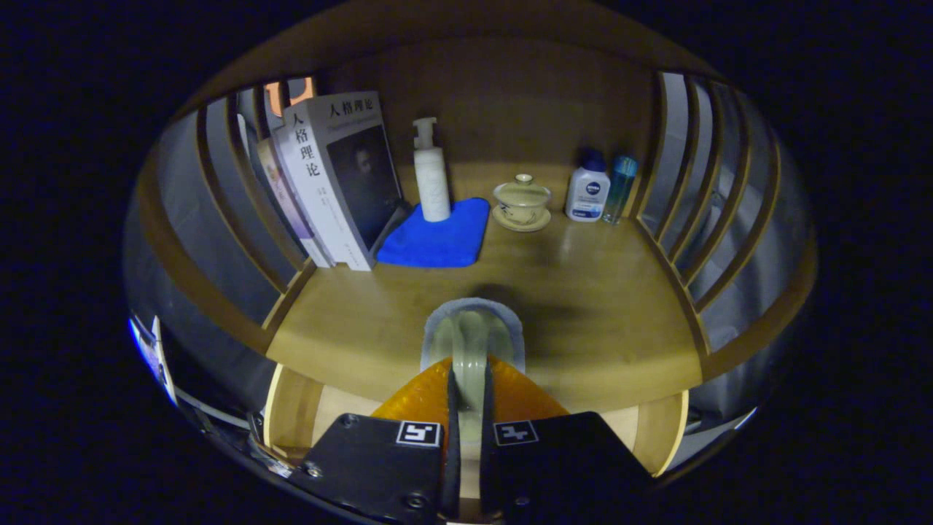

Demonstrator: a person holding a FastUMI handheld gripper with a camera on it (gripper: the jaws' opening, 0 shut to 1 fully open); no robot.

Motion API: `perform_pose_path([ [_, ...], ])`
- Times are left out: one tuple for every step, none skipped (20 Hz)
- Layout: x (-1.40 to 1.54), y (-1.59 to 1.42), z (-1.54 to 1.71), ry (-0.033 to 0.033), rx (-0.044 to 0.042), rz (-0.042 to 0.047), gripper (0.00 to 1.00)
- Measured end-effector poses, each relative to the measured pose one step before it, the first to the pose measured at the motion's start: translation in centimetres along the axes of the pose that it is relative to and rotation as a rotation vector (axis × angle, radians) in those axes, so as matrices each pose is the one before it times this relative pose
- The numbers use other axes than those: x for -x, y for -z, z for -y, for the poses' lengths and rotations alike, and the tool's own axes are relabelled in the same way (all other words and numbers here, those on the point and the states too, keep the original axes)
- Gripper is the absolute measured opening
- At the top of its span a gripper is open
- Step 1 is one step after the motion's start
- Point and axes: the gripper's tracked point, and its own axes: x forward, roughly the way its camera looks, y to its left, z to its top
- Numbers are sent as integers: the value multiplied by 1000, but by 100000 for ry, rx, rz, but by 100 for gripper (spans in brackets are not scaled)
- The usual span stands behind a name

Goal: Pull open the drawer, take out the items inside it, and place them on the countertop above the cabinet.

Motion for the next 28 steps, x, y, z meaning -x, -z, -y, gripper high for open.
perform_pose_path([
  [-156, -314, -132, -514, -664, -593, 14],
  [-540, -482, -37, 100, -583, -161, 14],
  [-425, -272, 64, 669, 1, -79, 14],
  [-289, -65, 274, 1301, 59, -409, 14],
  [-300, 110, 132, 296, -362, -962, 14],
  [-302, 124, -60, -303, -832, -1269, 13],
  [-252, -156, 19, -49, -658, 475, 14],
  [-232, -145, -11, 111, -355, 312, 14],
  [-102, -16, 2, -14, 62, 233, 14],
  [-156, -59, -27, 224, -224, 213, 14],
  [-81, -39, -92, 36, 105, 72, 13],
  [-123, -16, -71, -73, 363, -264, 14],
  [-169, -2, -94, -469, 489, 416, 15],
  [-96, -146, -93, -683, -267, 230, 17],
  [-156, 164, -312, -1518, -1256, -459, 19],
  [-97, 451, -57, -831, -946, -1537, 22],
  [105, -252, -433, -1661, 506, 1687, 34],
  [-118, -119, 188, 143, 2273, 278, 45],
  [171, 199, 336, 1720, 2746, -296, 56],
  [68, -41, -149, 220, 1864, 1106, 68],
  [137, -170, -41, 589, 339, 1844, 79],
  [15, -365, -51, 141, -659, 2004, 78],
  [173, -399, -103, -621, -910, 1814, 78],
  [177, 476, 67, -166, -1019, 517, 77],
  [-3, 114, -205, -1118, -658, 783, 76],
  [106, 262, -97, -496, 174, 709, 76],
  [403, 193, 29, 131, 354, 1439, 76],
  [91, -329, -27, -86, 168, 2443, 76],
])
